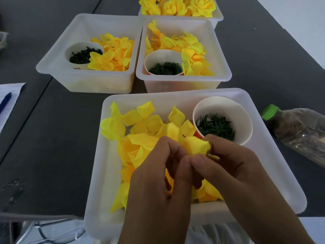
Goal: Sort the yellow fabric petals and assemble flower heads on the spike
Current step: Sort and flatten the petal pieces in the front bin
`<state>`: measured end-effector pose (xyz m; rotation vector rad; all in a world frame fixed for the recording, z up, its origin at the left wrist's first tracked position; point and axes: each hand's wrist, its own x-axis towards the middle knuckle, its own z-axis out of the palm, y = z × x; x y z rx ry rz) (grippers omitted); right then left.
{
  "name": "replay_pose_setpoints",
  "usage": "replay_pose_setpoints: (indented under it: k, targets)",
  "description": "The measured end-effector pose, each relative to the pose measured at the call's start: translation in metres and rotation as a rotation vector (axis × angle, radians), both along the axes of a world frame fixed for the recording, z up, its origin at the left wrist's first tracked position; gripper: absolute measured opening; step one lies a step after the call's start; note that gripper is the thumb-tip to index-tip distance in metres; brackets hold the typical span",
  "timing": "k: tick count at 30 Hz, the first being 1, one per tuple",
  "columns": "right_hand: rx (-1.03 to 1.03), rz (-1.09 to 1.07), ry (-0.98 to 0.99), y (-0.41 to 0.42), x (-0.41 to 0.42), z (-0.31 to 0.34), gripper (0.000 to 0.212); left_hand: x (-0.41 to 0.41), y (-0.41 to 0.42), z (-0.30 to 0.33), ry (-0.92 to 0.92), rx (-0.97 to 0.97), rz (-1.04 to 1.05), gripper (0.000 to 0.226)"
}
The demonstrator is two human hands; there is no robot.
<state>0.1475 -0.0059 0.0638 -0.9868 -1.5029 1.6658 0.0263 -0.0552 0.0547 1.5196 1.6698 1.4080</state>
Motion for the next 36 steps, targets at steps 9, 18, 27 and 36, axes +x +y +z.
replay_pose_setpoints:
  k: [9, 18, 27, 36]
  targets:
    - [-0.178, 0.114, 0.218, 0.001, 0.003, 0.005, 0.021, -0.023, 0.005, 0.002, -0.033, -0.131, -0.017, 0.037]
    - [-0.366, 0.141, 0.077, 0.005, 0.005, 0.000, 0.046, -0.027, 0.008, 0.001, 0.064, -0.157, 0.054, 0.025]
    - [-0.194, 0.141, -0.135, 0.006, 0.012, 0.008, 0.036, -0.023, 0.005, 0.003, 0.124, -0.136, 0.033, 0.028]
    - [-0.008, 0.026, -0.138, -0.002, 0.014, 0.000, 0.075, -0.019, 0.003, 0.005, 0.081, -0.145, -0.006, 0.029]
